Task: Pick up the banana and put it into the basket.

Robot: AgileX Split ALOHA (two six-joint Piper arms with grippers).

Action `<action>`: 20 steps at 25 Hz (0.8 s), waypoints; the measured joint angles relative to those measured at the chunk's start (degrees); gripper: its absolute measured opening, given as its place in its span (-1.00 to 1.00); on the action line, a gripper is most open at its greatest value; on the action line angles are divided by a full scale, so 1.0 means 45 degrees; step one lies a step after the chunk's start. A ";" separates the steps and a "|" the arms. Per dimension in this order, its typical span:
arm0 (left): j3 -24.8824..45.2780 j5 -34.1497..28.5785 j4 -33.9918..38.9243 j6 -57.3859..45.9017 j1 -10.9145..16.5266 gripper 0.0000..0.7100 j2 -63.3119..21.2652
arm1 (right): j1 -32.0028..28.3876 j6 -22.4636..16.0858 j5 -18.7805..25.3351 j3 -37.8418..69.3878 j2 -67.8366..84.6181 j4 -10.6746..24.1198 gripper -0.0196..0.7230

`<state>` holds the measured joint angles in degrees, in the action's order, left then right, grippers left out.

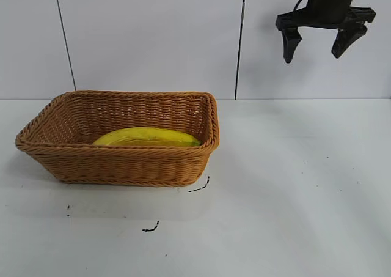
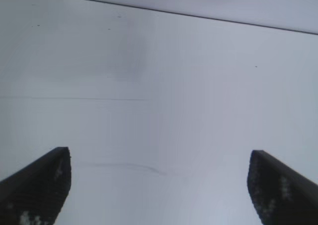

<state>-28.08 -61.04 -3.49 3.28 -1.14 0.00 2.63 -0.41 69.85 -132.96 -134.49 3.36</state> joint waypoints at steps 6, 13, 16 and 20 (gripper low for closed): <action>0.0000 0.0000 0.0000 0.0000 0.0000 0.96 0.0000 | 0.0000 0.0234 -0.0034 0.2800 0.2085 -0.0748 0.91; 0.0000 0.0000 0.0000 0.0000 0.0000 0.96 0.0000 | 0.0000 0.0332 -0.0035 0.8068 0.6191 -0.0884 0.91; 0.0000 0.0000 0.0000 0.0000 0.0000 0.96 0.0000 | 0.0000 0.0362 -0.0044 1.0406 0.8115 -0.0906 0.91; 0.0000 0.0000 0.0000 0.0000 0.0000 0.96 0.0000 | 0.0000 0.0406 -0.0044 1.3355 1.0751 -0.0917 0.91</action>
<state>-28.08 -61.04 -3.49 3.28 -1.14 0.00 2.63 1.42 69.65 -72.87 -86.11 -0.76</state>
